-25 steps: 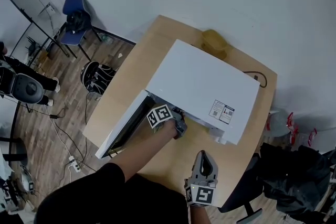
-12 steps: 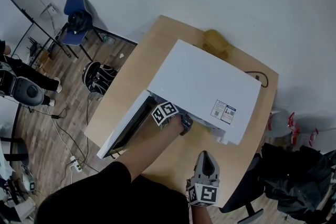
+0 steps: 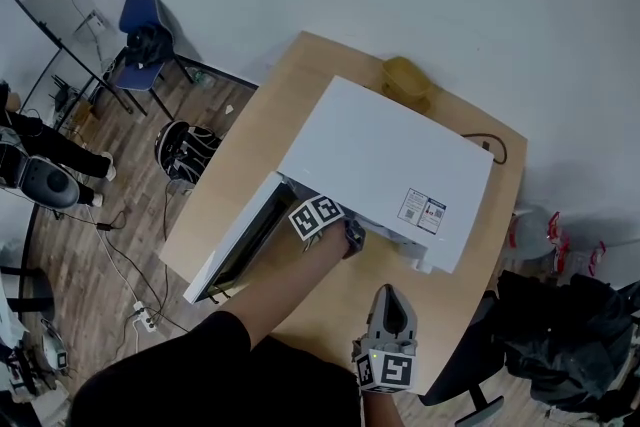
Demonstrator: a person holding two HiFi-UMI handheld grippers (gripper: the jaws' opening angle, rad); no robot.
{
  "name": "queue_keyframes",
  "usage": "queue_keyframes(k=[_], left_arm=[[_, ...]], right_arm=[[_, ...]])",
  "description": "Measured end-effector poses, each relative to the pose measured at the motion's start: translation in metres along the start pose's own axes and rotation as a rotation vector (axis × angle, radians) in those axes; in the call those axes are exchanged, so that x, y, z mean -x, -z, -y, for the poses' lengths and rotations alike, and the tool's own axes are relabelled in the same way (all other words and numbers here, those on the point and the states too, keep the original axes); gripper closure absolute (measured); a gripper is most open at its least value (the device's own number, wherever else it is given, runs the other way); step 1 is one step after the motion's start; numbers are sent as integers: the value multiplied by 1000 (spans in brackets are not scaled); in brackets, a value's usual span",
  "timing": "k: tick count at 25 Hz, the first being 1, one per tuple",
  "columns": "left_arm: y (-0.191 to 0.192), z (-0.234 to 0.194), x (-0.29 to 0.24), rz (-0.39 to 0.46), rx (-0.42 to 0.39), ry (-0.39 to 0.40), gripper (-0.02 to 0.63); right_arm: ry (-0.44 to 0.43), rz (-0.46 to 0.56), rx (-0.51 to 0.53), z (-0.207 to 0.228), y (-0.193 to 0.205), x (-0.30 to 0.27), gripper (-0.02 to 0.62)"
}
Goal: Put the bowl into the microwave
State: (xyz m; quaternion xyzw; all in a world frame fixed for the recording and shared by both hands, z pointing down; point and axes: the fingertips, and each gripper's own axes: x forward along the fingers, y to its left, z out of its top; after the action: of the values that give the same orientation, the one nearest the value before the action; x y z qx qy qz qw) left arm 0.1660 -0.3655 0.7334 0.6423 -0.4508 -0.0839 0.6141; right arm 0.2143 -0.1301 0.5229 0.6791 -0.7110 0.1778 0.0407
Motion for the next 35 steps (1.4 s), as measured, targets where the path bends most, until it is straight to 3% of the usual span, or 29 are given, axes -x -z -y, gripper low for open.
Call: queue_keyframes(k=[10,14,17,22,27,30,35], left_arm=[[0,5,9,-29,-178,13,373],[2,-2,12,-37,-231,-15,374],[-1,-10,14,-30,-272,-48,374],[-1,-9,12,-17,-354,-29,374],[-1,-5,9,-3,-474,-45,373],[1,-1,9,23,-550,-16,357],[0,-4,8,42,-610,15,320]], right_arm=[[-13,-6,10,-9,4,2,535],[-33,-13,19,-15,7,3,535],[-33,-13,19,-16,8,3,535],[-22,-24,14,-12,11,6,535],[-17,-26,13,-8,14,9,535],[-15,-29,12,-5,15,9,535],[-5,-28,7,0,14,9,535]])
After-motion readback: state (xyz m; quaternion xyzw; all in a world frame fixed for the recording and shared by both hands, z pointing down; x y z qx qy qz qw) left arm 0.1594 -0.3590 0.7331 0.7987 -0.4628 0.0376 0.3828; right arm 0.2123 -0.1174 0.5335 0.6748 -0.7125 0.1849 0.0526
